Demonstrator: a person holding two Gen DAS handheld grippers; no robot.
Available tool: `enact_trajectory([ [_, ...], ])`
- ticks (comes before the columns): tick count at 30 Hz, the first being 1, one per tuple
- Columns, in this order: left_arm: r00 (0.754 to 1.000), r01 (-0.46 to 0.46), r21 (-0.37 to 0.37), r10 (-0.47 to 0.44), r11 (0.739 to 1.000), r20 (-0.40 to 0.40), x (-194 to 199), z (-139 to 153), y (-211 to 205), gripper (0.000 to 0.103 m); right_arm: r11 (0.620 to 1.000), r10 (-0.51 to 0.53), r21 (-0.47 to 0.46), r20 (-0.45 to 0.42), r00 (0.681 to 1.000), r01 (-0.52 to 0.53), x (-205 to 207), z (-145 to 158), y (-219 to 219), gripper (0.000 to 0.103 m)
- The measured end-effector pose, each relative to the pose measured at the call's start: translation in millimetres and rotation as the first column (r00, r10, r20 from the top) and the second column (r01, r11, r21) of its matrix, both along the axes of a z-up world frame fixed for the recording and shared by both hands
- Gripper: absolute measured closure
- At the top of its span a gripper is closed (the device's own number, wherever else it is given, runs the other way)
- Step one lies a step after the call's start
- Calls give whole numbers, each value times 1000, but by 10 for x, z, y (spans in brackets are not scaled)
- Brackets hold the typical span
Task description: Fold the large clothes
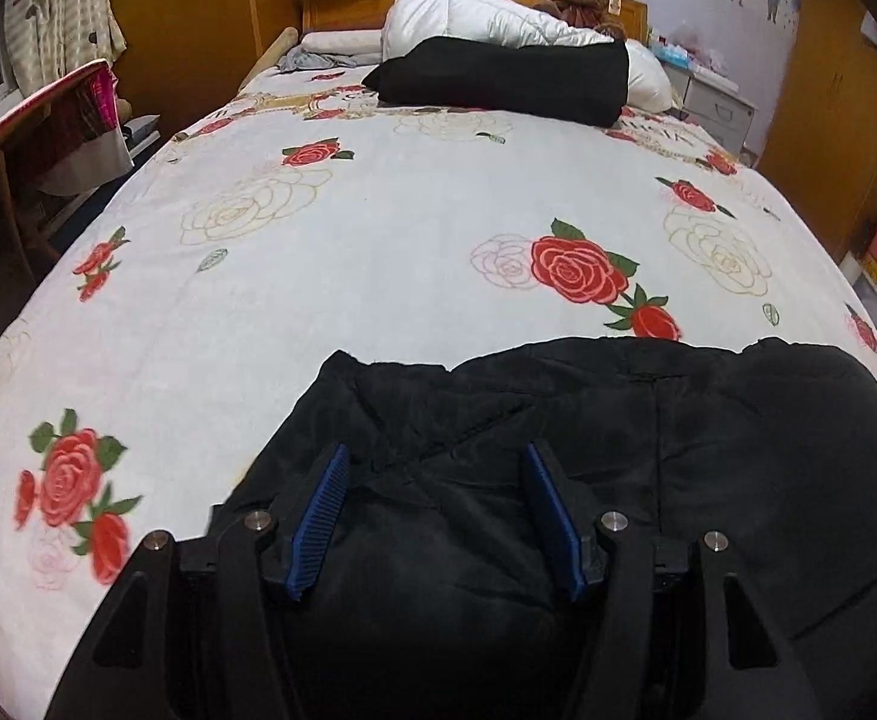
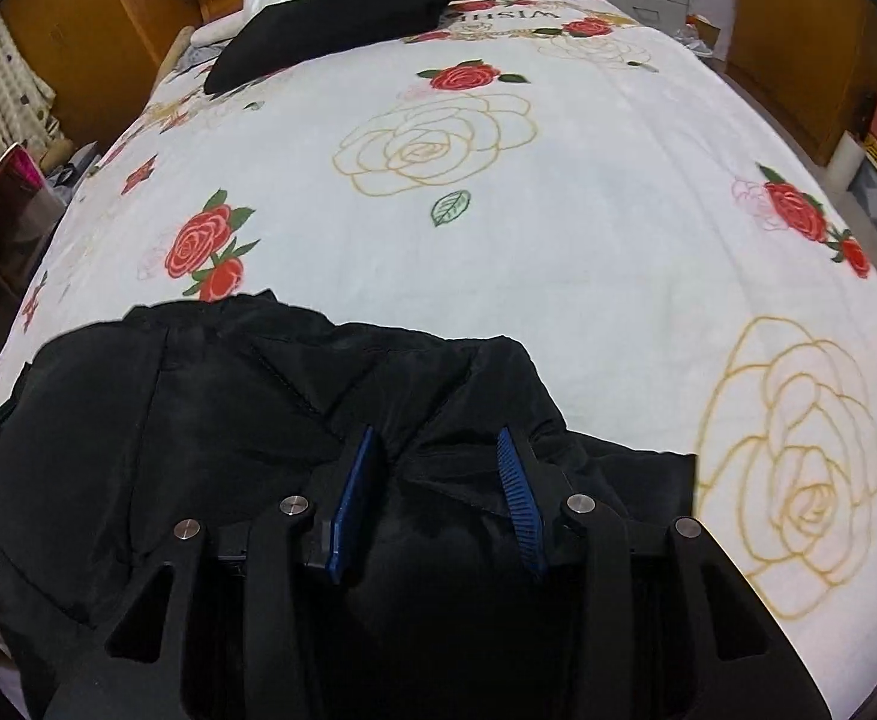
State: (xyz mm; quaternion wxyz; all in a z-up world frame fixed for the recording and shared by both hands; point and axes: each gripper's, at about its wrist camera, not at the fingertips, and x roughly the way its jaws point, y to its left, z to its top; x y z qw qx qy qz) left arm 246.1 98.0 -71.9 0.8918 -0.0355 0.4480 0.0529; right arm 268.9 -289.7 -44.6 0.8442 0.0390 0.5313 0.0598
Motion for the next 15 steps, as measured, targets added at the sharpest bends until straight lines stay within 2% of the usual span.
enact_trajectory([
  [5,998,11,-22,-10,1000,60,-386,416,33,41,998,-8,55,115,993,1,-403,525,-59,59],
  [9,994,20,-25,-17,1000,108,-844,718,-25,41,996,17,83,188,982,-33,-936,854,-14,59],
  [15,988,62,-34,-57,997,143,-1505,1001,-219,41,990,29,127,236,971,-61,-1625,1071,104,56],
])
